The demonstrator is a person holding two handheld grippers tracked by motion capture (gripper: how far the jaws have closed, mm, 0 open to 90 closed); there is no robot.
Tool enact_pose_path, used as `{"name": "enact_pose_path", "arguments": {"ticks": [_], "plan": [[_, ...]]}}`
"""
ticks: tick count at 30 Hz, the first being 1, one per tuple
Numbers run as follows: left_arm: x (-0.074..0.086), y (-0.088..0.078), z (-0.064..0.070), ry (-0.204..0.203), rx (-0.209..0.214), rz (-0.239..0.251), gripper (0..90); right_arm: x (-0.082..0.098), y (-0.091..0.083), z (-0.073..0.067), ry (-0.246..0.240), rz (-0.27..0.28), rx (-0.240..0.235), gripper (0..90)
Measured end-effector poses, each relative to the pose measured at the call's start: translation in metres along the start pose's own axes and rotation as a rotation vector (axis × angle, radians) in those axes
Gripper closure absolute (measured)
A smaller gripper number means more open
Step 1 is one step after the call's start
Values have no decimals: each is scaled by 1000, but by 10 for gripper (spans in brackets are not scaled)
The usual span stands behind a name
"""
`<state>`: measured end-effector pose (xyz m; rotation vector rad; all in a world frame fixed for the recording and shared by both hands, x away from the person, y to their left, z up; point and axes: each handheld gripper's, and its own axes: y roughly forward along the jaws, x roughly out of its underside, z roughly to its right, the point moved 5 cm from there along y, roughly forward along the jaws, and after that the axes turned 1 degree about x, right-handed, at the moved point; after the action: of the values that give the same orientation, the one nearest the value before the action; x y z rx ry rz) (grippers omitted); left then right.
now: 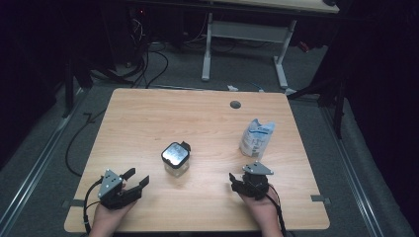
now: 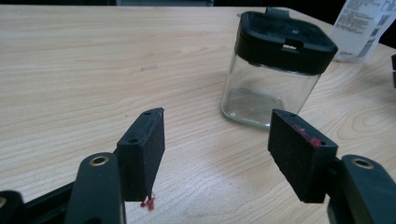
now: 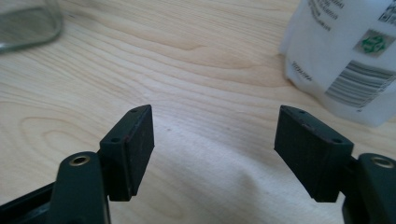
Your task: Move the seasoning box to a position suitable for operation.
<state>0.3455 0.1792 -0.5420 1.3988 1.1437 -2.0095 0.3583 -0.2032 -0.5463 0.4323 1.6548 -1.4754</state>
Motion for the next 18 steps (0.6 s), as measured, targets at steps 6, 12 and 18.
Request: {"name": "enact_pose_path", "arguments": {"ticks": [6,12,18], "plan": [[0,4,-1,9,-7,-15,387,7,-4,5,33,7,-37,311],[0,4,2,27,-1,-38,409,6,-13,10,72,50,-61,343],[-2,2,1,42,10,-27,432,8,-17,14,83,71,-57,396]]}}
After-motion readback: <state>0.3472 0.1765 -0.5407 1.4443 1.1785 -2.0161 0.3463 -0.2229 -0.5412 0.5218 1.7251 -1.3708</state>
